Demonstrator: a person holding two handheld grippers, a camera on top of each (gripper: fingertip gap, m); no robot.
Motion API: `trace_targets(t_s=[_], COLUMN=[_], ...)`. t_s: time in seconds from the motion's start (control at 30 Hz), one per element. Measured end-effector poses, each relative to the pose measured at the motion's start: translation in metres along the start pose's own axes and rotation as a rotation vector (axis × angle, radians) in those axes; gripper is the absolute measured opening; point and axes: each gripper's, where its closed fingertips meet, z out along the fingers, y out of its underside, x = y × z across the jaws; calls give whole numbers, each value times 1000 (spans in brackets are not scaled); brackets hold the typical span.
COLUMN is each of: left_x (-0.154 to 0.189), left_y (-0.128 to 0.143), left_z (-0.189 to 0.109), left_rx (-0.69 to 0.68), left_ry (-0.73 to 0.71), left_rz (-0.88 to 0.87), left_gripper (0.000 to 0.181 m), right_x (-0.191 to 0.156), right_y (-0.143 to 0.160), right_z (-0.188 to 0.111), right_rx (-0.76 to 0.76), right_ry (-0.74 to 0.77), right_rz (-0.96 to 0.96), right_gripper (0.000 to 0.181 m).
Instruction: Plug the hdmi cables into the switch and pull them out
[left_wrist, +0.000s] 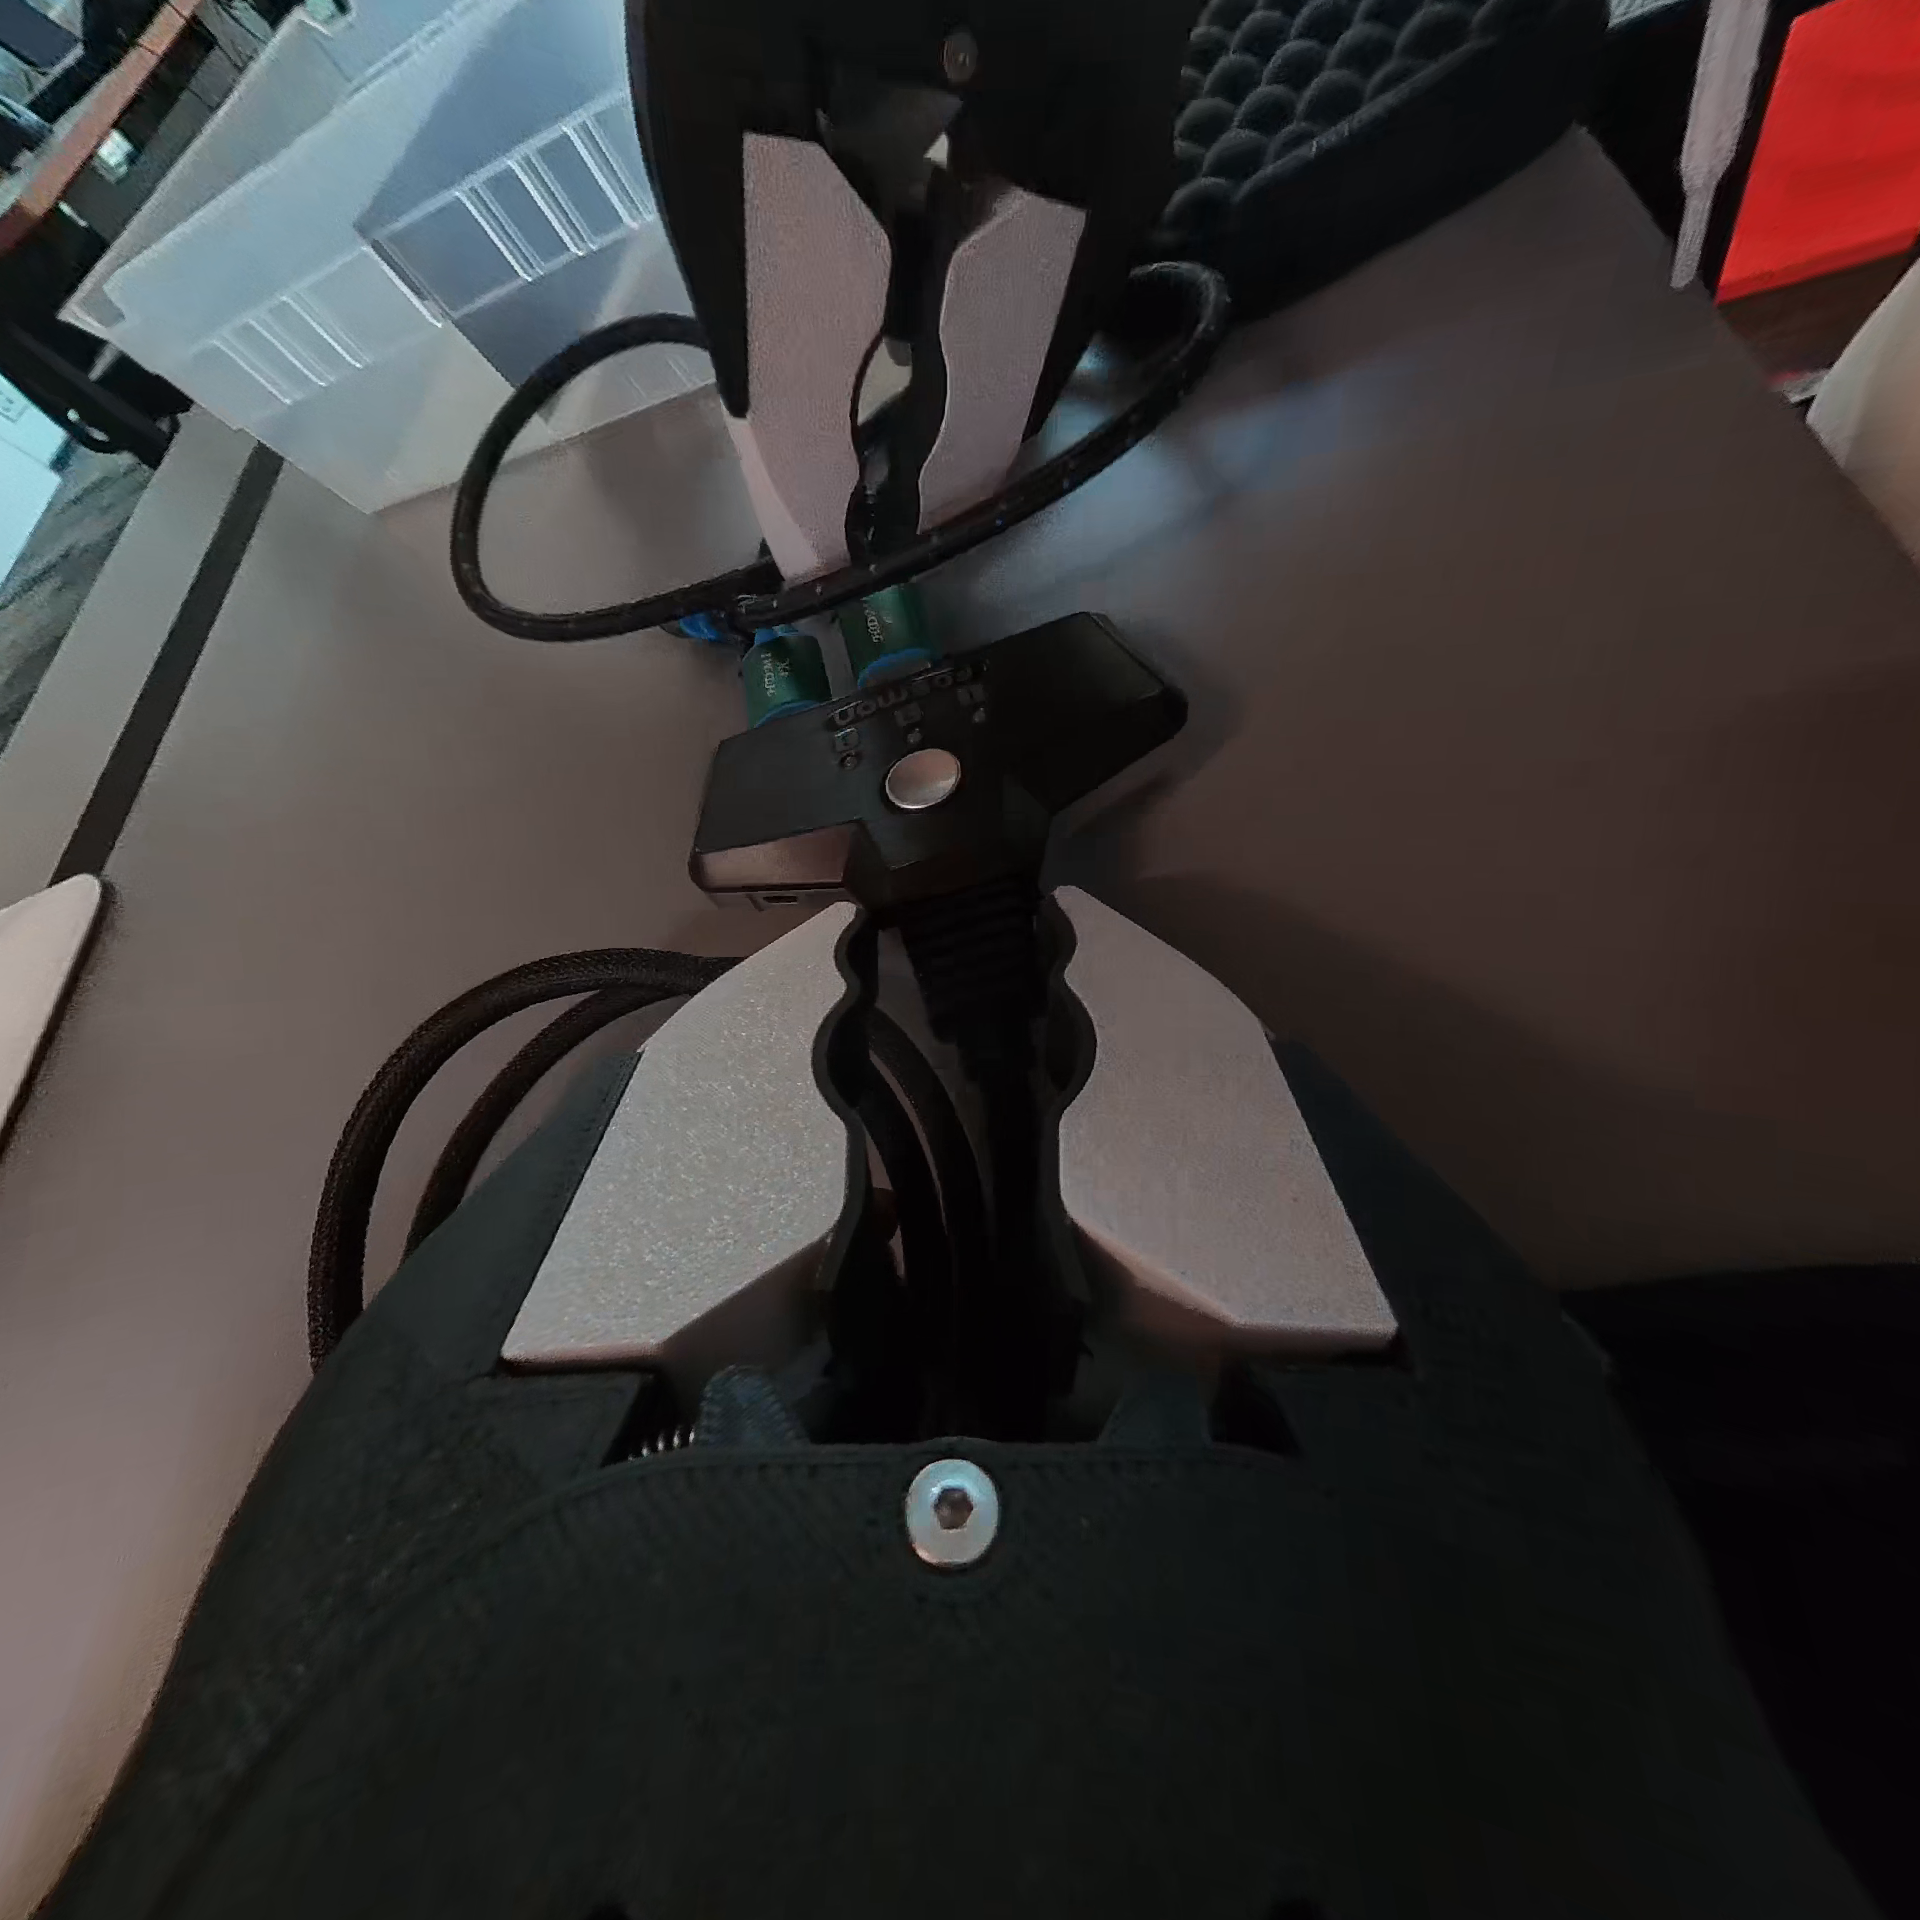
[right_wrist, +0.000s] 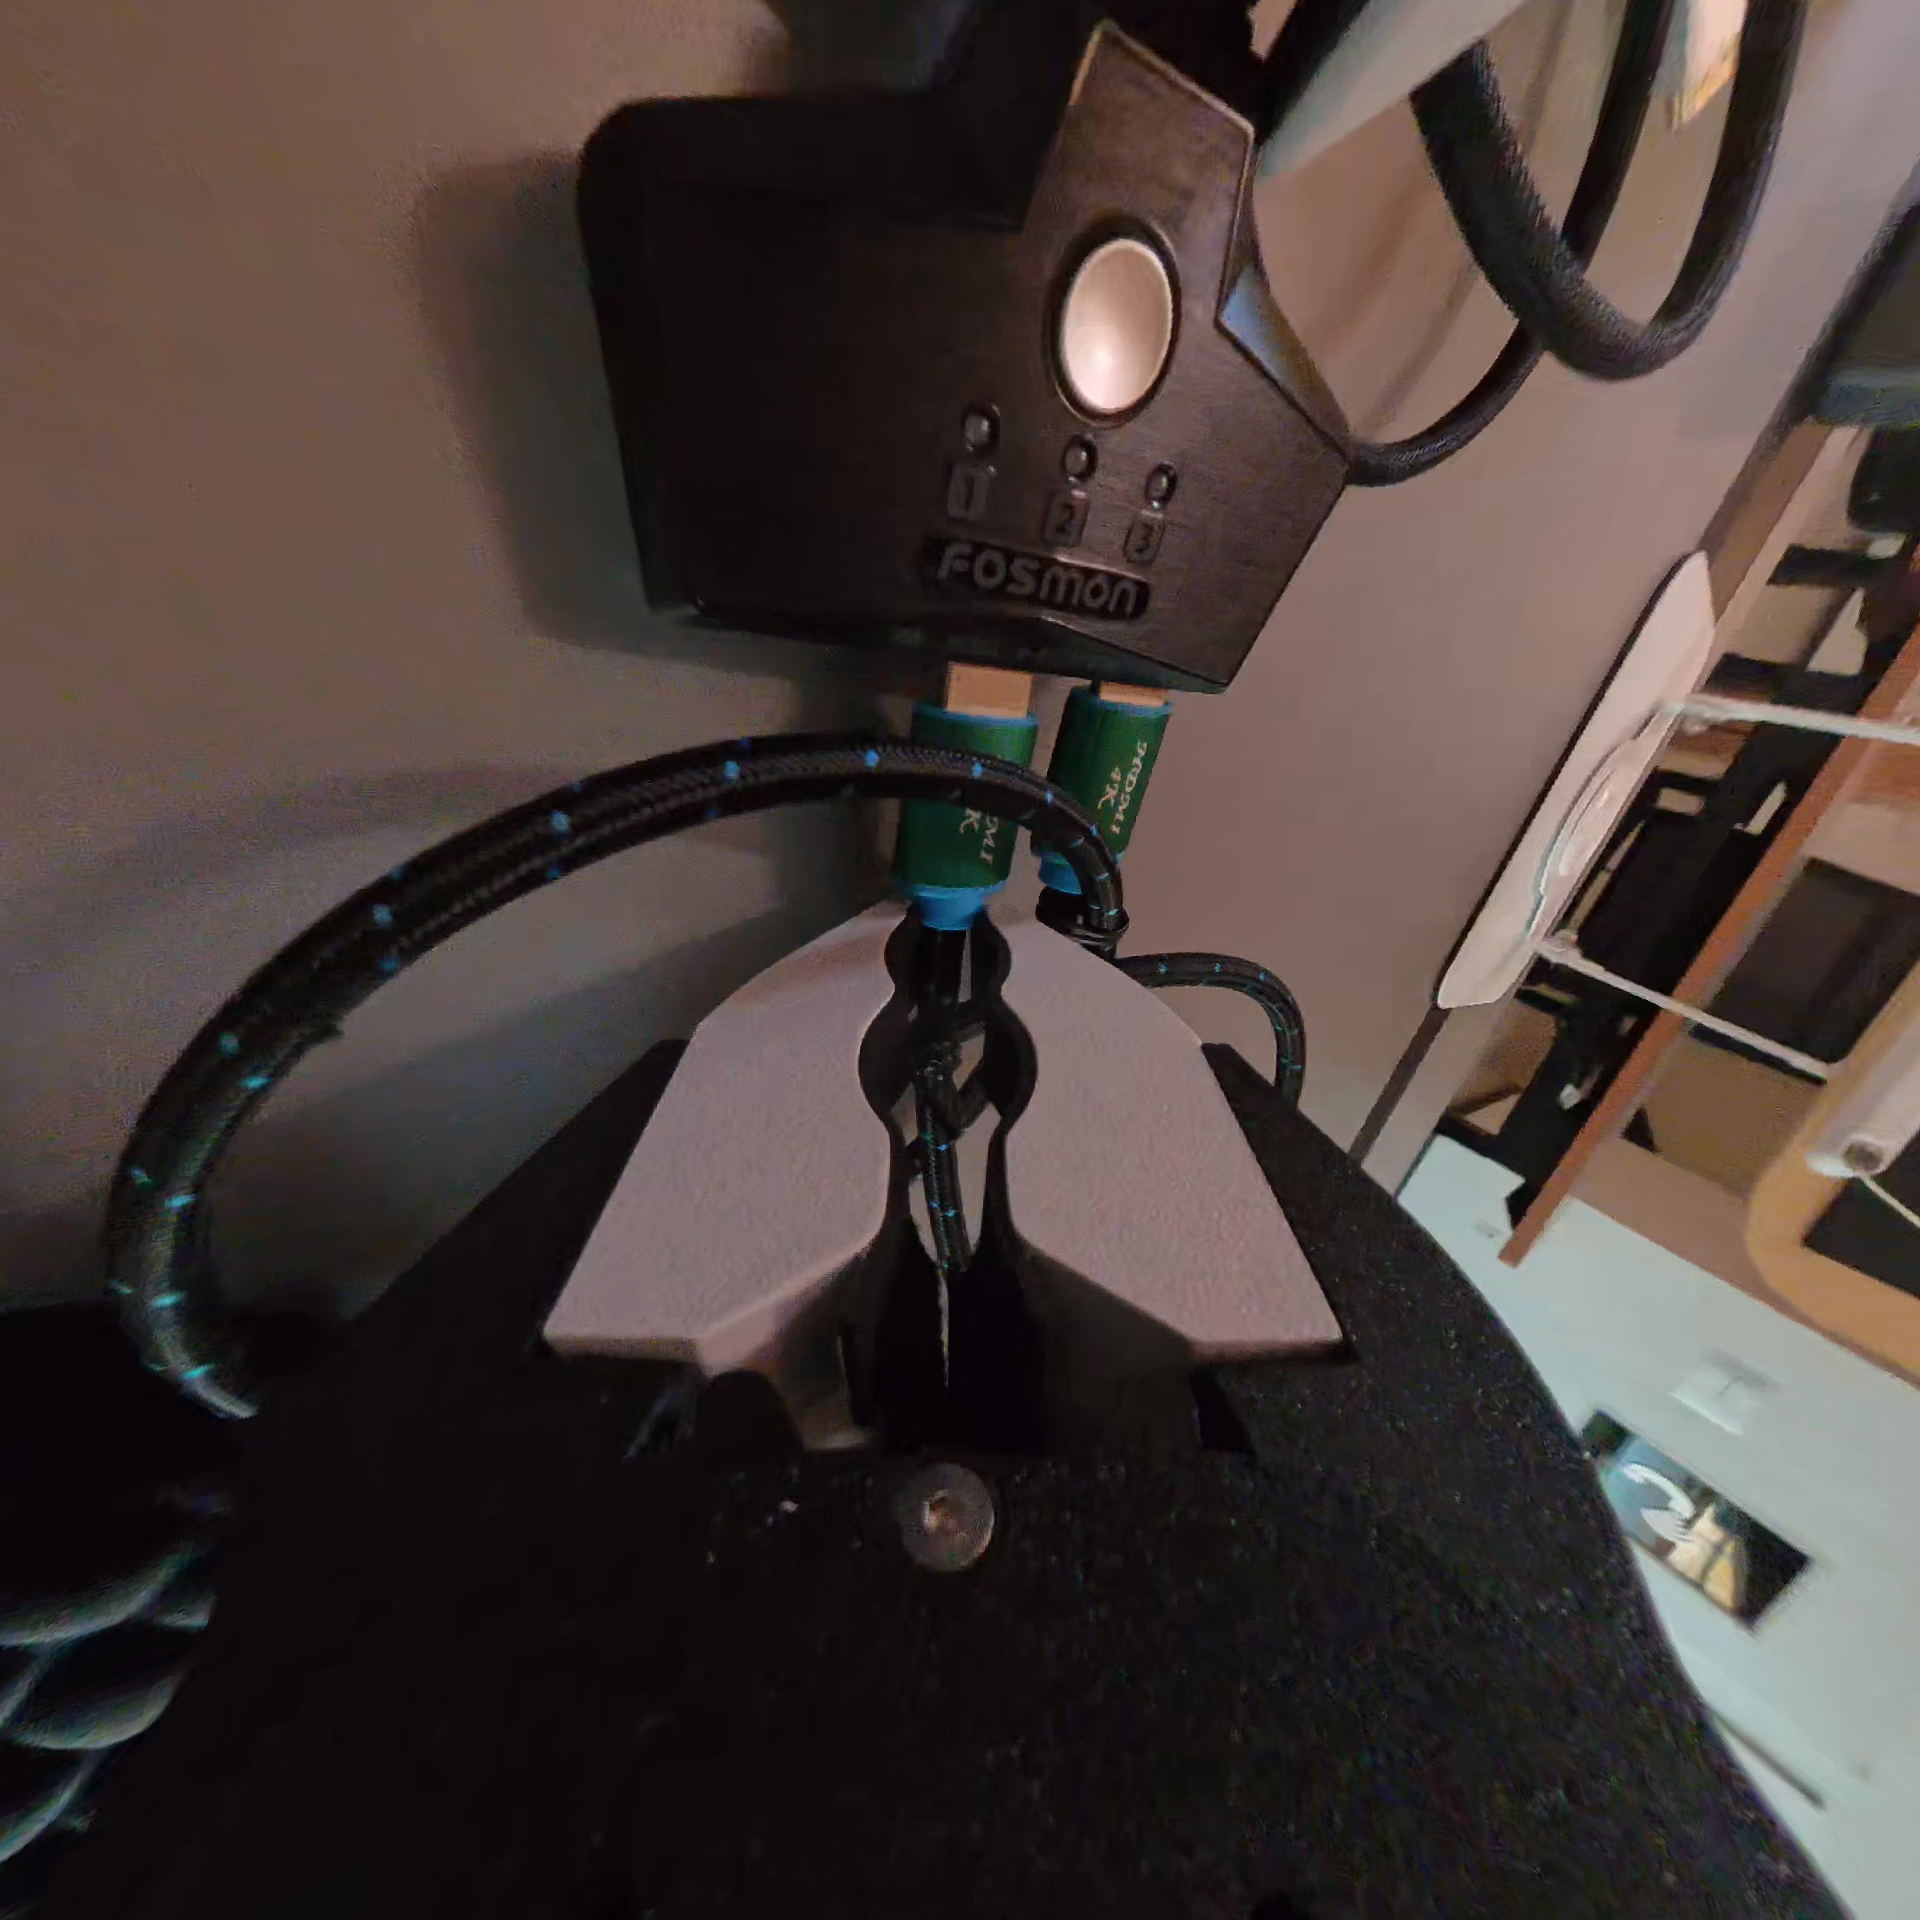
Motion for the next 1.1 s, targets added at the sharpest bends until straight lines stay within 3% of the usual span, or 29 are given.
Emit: trace_targets(t_s=[0.13, 0.33, 0.43, 0.57, 0.87, 1.03, 1.1], left_x=[0, 1, 1, 9, 13, 11, 6], left_y=[0, 9, 8, 1, -5, -4, -10], left_z=[-1, 6, 9, 10, 13, 12, 9], left_rx=[6, -78, -85, -51, -33, -42, -2], left_ry=[20, 50, 51, 76, 131, 72, 50], left_rz=[-16, -66, -74, -33, -14, 24, 26], left_gripper=[30, 31, 31, 33, 39, 40, 27], right_x=[-2, -6, -1, 2, -3, 1, 0], right_y=[-7, -9, -3, -10, -22, -16, -5], right_z=[-3, -4, 1, 4, -1, 1, 0], right_rx=[164, 121, -70, 73, 104, 82, 51], right_ry=[-71, -80, 5, -45, -70, 9, -41], right_rz=[128, 180, -37, -9, 46, 65, 168], right_gripper=[7, 7, 7, 7, 7, 8, 9])
